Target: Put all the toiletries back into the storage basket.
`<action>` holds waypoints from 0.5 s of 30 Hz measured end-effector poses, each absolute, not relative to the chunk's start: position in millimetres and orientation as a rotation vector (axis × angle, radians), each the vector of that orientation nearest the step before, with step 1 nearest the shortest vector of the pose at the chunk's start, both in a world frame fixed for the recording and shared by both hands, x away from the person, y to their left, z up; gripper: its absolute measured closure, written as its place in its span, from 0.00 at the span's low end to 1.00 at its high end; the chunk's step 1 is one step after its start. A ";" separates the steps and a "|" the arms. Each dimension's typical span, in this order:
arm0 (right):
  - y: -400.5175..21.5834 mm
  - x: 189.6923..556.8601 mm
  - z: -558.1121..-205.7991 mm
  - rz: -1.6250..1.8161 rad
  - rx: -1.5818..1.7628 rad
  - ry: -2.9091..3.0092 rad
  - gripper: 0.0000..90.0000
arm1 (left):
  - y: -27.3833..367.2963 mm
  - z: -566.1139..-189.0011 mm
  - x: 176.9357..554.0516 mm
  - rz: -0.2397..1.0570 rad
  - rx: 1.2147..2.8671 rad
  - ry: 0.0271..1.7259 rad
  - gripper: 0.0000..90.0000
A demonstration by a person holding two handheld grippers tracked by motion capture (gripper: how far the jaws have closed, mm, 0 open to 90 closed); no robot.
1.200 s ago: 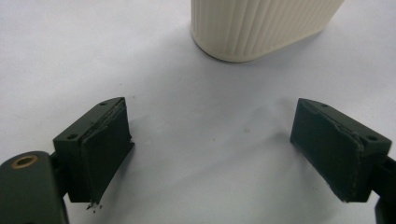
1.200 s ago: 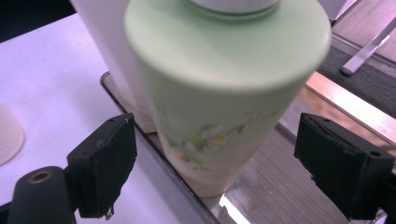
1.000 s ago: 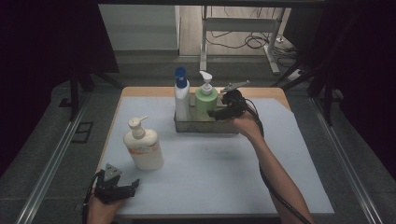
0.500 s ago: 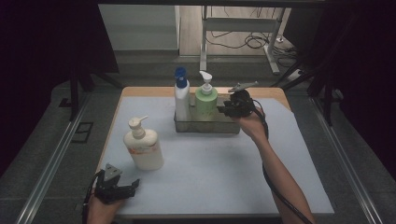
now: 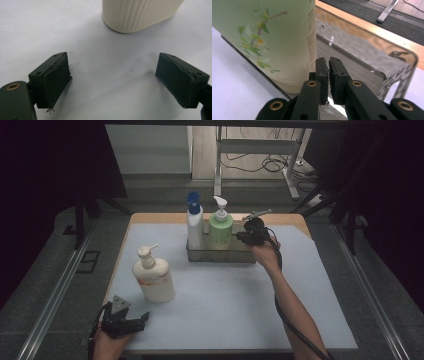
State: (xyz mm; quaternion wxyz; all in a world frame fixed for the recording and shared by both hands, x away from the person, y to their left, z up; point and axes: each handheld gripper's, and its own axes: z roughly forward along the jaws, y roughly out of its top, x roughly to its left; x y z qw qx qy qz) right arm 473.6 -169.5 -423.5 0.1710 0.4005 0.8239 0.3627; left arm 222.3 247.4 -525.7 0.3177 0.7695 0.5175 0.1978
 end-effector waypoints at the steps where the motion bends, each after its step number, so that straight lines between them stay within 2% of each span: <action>1: -168.0 474.1 -425.2 1.025 1.138 2.342 0.96 | 247.4 -525.7 222.3 0.521 2.025 1.362 0.13; 15: -156.6 488.1 -445.1 0.968 1.207 2.365 0.95 | 247.4 -525.7 222.3 0.520 2.025 1.362 0.13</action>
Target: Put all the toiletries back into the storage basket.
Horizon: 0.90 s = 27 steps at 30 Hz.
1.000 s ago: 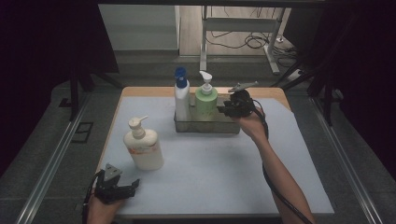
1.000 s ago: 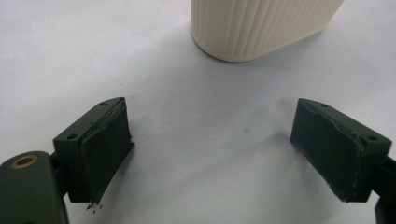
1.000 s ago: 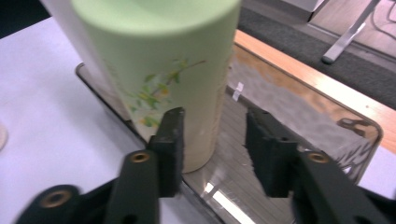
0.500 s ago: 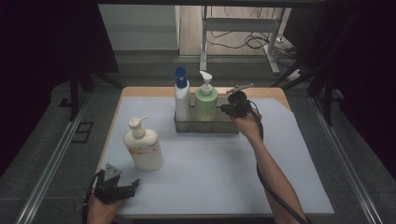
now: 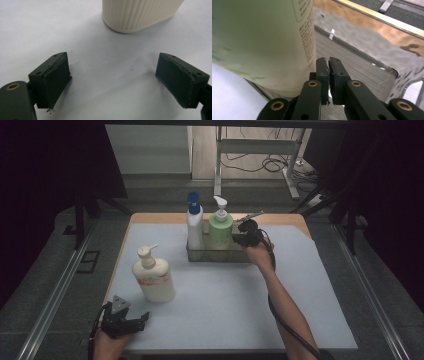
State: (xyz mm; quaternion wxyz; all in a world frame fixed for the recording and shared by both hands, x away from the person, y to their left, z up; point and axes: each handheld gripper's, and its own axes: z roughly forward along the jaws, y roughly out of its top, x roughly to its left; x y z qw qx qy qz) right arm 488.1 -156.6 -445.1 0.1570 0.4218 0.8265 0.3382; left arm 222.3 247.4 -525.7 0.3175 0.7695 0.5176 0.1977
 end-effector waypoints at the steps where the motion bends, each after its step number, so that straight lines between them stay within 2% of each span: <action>1: -155.3 489.2 -446.2 0.962 1.208 2.371 0.95 | 247.4 -525.7 222.3 0.520 2.025 1.362 0.13; 27: -139.6 490.5 -455.7 0.972 1.174 2.448 0.98 | 247.4 -525.6 222.6 0.520 2.027 1.361 0.13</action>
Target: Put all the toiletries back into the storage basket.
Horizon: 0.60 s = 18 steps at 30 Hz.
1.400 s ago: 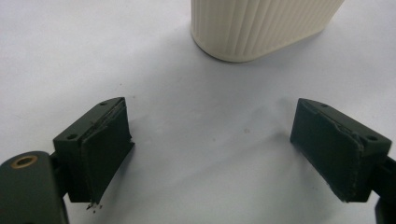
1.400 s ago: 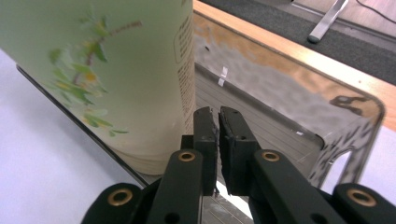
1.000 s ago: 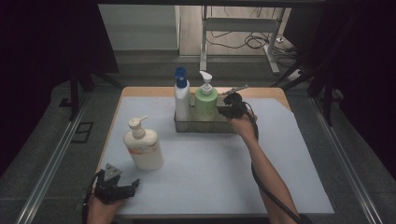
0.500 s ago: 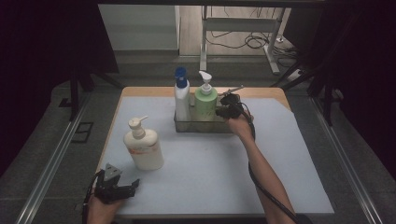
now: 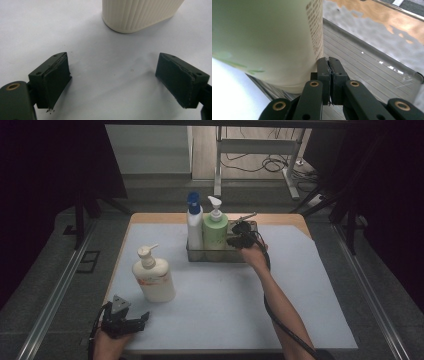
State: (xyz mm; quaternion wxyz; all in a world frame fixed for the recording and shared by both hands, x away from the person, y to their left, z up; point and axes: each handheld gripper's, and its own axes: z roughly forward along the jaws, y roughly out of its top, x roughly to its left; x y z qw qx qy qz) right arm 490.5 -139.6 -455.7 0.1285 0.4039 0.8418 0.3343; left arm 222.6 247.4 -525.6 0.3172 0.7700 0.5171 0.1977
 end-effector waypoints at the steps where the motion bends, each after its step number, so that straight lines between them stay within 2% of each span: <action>1: -138.5 490.2 -455.5 0.969 1.177 2.445 0.98 | 247.4 -525.6 222.6 0.521 2.027 1.361 0.13; 13: -136.3 490.3 -453.3 0.967 1.190 2.448 1.00 | 247.4 -525.5 222.7 0.520 2.027 1.361 0.13; 18: -137.5 490.2 -453.4 0.958 1.180 2.439 0.94 | 247.4 -525.6 222.7 0.520 2.027 1.361 0.13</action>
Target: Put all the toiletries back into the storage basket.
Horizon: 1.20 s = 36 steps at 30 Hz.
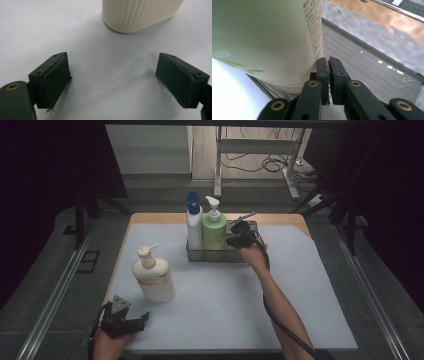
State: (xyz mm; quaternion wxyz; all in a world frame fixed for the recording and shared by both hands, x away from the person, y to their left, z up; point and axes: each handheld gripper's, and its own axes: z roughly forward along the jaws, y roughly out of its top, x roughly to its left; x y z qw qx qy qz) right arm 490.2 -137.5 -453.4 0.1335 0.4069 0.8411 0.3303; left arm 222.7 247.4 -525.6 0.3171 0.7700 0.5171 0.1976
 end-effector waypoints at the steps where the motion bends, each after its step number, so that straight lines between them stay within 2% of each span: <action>1: -137.9 489.8 -453.0 0.960 1.184 2.433 0.93 | 247.4 -525.6 222.7 0.520 2.027 1.361 0.13; 15: -149.8 478.4 -439.0 1.010 1.140 2.410 0.78 | 247.4 -525.6 222.6 0.521 2.027 1.361 0.13; 36: -159.7 446.5 -414.2 1.070 1.053 2.417 0.37 | 247.2 -525.6 222.5 0.520 2.026 1.362 0.13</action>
